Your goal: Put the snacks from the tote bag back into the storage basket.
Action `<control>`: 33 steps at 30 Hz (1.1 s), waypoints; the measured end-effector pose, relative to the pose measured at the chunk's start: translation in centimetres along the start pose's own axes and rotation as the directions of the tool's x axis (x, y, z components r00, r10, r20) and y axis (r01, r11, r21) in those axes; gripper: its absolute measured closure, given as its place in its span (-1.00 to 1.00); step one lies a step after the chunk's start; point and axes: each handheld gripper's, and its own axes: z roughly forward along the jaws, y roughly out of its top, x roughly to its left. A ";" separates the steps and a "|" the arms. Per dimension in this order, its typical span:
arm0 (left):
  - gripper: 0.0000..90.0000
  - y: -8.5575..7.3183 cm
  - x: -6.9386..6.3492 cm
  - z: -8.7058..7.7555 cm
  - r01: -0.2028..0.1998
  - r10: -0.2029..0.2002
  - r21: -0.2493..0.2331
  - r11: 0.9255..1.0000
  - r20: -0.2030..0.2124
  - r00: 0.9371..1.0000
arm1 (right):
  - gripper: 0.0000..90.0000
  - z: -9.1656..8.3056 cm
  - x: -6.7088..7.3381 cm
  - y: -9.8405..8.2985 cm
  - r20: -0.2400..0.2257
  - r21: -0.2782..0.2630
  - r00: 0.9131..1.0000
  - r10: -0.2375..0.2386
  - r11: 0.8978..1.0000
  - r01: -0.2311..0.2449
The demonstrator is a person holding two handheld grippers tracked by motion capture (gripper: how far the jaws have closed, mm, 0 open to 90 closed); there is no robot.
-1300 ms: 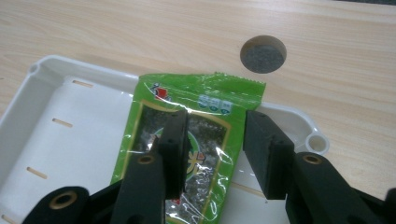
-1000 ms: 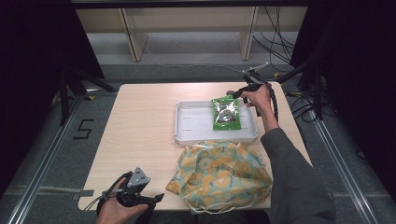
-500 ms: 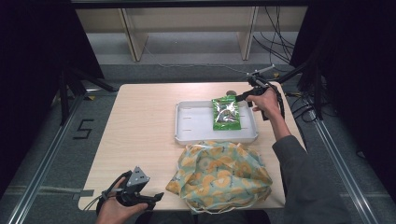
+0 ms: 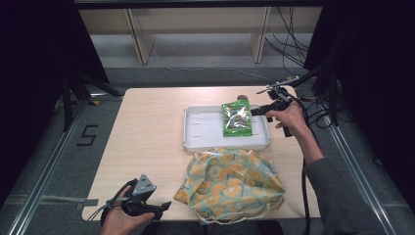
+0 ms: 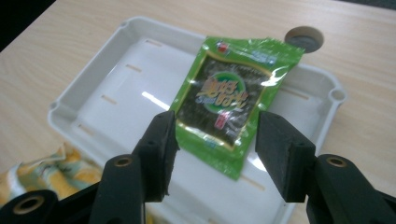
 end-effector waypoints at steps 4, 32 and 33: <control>-0.45 0.0 -0.1 0.1 0.018 -0.018 -0.001 1.000 0.001 1.000 | 0.06 -0.9 0.5 -1.2 -0.010 -0.002 1.000 -0.018 1.000 0.018; -0.45 0.0 0.1 -0.1 -0.002 0.002 0.001 1.000 -0.004 1.000 | -0.01 -5.7 0.9 -9.4 -0.006 -0.004 0.999 -0.053 0.999 0.053; -0.45 0.0 0.1 -0.1 -0.002 0.002 0.000 1.000 -0.004 1.000 | -0.02 -5.8 1.0 -9.7 -0.008 -0.013 0.999 -0.036 0.999 0.036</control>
